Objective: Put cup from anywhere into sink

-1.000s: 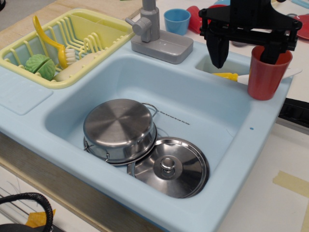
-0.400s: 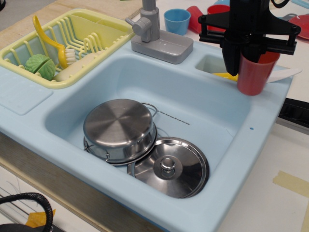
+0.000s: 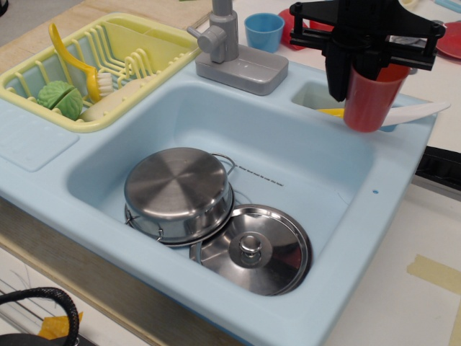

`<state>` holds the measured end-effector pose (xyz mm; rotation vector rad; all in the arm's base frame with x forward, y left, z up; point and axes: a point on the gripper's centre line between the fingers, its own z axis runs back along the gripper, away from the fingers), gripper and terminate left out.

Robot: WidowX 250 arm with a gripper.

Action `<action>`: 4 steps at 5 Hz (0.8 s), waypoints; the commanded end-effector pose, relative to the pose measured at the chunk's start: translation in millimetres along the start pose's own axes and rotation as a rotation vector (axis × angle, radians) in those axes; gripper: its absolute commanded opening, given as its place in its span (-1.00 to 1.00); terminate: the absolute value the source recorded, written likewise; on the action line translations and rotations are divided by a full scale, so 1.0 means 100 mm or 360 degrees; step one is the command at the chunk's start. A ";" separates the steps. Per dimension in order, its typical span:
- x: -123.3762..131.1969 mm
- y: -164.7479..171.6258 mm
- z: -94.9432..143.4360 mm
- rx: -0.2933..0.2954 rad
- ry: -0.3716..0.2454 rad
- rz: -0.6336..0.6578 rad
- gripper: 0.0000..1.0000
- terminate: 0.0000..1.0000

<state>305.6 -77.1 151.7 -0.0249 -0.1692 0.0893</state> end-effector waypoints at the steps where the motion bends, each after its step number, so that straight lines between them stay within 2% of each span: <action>1: -0.16 0.07 0.28 -0.0005 -0.0039 0.0058 -1.00 -1.00; 3: -0.54 0.10 0.40 0.0055 -0.0015 0.0110 -1.00 -1.00; 4: -0.60 0.14 0.42 0.0060 -0.0029 0.0114 -1.00 -1.00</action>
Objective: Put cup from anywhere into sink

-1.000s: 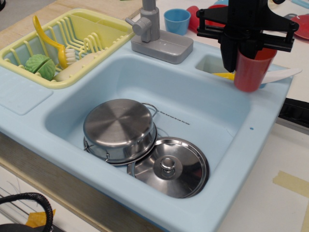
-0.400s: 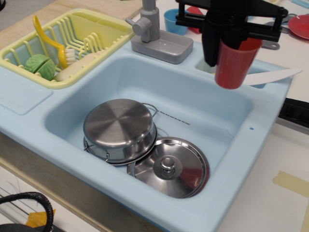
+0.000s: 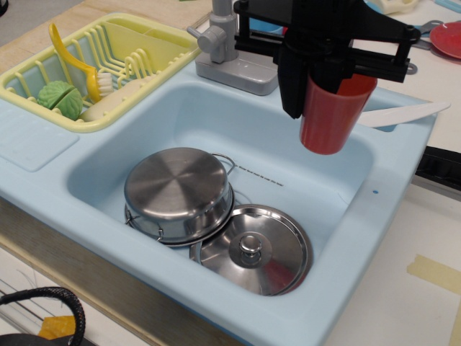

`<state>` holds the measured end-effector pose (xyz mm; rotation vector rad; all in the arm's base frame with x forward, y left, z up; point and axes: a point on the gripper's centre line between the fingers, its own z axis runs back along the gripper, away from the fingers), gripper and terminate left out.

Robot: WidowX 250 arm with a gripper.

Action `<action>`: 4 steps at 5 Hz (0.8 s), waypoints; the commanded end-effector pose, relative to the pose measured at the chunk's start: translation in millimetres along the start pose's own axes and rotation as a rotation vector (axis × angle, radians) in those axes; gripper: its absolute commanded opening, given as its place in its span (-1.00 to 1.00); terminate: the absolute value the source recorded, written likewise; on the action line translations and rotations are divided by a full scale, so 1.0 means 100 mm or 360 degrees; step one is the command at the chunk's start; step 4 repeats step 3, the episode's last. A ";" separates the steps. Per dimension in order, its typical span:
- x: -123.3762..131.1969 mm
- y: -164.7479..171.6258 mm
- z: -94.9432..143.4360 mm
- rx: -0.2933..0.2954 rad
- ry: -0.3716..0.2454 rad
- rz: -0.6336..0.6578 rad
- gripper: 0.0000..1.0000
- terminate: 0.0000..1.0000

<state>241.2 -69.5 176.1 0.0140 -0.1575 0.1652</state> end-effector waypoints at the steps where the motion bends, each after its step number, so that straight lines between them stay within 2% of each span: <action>1: -0.02 0.04 0.07 -0.0036 -0.0068 -0.0012 1.00 -1.00; 2: -0.02 0.04 0.07 -0.0036 -0.0068 -0.0012 1.00 -1.00; 3: -0.02 0.04 0.07 -0.0036 -0.0068 -0.0012 1.00 1.00; 4: -0.02 0.04 0.07 -0.0036 -0.0068 -0.0012 1.00 1.00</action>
